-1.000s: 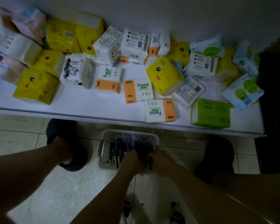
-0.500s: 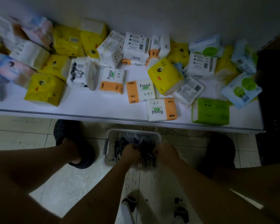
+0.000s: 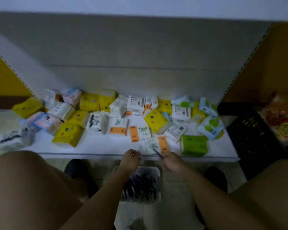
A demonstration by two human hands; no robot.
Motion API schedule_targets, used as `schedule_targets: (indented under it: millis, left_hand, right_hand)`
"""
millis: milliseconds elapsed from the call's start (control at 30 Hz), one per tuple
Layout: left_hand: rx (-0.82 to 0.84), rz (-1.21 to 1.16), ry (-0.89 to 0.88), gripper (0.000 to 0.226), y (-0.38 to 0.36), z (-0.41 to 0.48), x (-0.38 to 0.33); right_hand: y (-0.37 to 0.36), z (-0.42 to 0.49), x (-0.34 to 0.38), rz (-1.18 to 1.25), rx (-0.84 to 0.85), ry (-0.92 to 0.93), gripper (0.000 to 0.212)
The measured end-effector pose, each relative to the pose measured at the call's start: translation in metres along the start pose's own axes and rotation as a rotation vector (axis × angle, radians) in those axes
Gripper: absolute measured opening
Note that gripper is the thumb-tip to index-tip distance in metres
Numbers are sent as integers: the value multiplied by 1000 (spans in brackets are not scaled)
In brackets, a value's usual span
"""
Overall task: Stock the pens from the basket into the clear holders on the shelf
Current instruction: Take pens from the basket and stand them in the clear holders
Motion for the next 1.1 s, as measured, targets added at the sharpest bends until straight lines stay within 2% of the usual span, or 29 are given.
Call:
schedule_targets:
  millis: [67, 167, 367, 633, 767, 867, 967, 1100]
  left_hand:
    - [-68, 9, -74, 13, 23, -16, -23]
    - [-138, -9, -231, 21, 47, -43, -64]
    - [-226, -188, -491, 13, 76, -108, -139]
    - [-376, -193, -690, 21, 125, -187, -206]
    - [-395, -253, -812, 9, 150, -229, -239]
    - [-426, -293, -873, 13, 169, -253, -258]
    - [-450, -274, -926, 11, 187, -273, -278]
    - [-479, -153, -974, 13, 206, -294, -309]
  right_hand:
    - [15, -17, 19, 134, -62, 60, 18]
    - [26, -44, 47, 172, -129, 258, 33]
    - [42, -109, 110, 526, -65, 502, 12]
    - [77, -198, 198, 483, -222, 786, 16]
    - [97, -242, 229, 517, -324, 888, 19]
    - [107, -267, 252, 636, -274, 949, 16]
    - [119, -294, 276, 651, -245, 1037, 13]
    - [135, -320, 305, 645, -237, 1094, 26]
Point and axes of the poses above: each hand's wrist, its own z-axis towards the middle knuckle, its own y-axis out of the back of the hand, x = y × z, the point moved 9 cm from there along z, towards the middle knuckle, and after that the axes turned 13 degrees about z, right-handed, at the moved point
